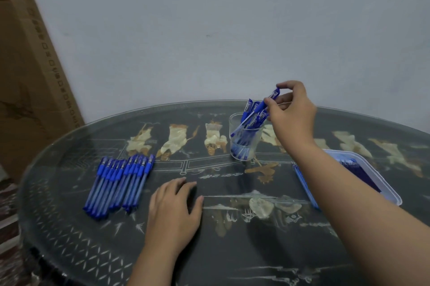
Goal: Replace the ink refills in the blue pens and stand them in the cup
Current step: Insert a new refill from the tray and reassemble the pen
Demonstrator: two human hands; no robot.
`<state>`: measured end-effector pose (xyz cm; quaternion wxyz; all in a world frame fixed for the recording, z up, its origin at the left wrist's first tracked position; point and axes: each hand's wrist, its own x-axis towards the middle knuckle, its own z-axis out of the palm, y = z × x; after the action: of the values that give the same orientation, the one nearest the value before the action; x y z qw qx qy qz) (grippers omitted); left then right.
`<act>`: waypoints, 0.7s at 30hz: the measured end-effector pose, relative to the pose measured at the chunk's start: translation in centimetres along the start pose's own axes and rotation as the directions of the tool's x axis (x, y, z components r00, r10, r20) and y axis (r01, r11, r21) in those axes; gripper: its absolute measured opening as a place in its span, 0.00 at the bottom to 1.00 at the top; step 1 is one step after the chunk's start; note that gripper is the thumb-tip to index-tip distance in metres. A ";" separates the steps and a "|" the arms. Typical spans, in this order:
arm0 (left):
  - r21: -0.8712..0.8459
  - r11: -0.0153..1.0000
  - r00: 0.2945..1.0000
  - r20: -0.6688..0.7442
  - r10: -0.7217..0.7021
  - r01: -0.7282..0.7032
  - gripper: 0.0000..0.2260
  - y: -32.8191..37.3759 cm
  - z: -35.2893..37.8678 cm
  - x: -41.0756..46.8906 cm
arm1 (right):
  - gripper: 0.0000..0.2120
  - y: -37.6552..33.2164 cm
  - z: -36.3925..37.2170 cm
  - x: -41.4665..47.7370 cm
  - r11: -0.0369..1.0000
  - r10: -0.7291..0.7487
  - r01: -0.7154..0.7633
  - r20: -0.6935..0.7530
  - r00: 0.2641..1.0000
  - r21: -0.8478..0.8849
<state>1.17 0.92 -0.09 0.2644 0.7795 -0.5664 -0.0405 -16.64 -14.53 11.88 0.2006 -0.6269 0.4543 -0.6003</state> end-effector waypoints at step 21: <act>0.021 1.000 1.000 0.004 0.007 -0.007 0.17 -0.3 0.4 0.2 | 0.08 1.9 2.6 -0.9 0.840 -0.099 0.206 0.231 0.968 -0.502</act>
<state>1.35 0.64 -0.50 0.2552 0.7803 -0.5699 -0.0354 -14.68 -15.48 9.32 0.0179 -0.7478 0.5266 -0.4040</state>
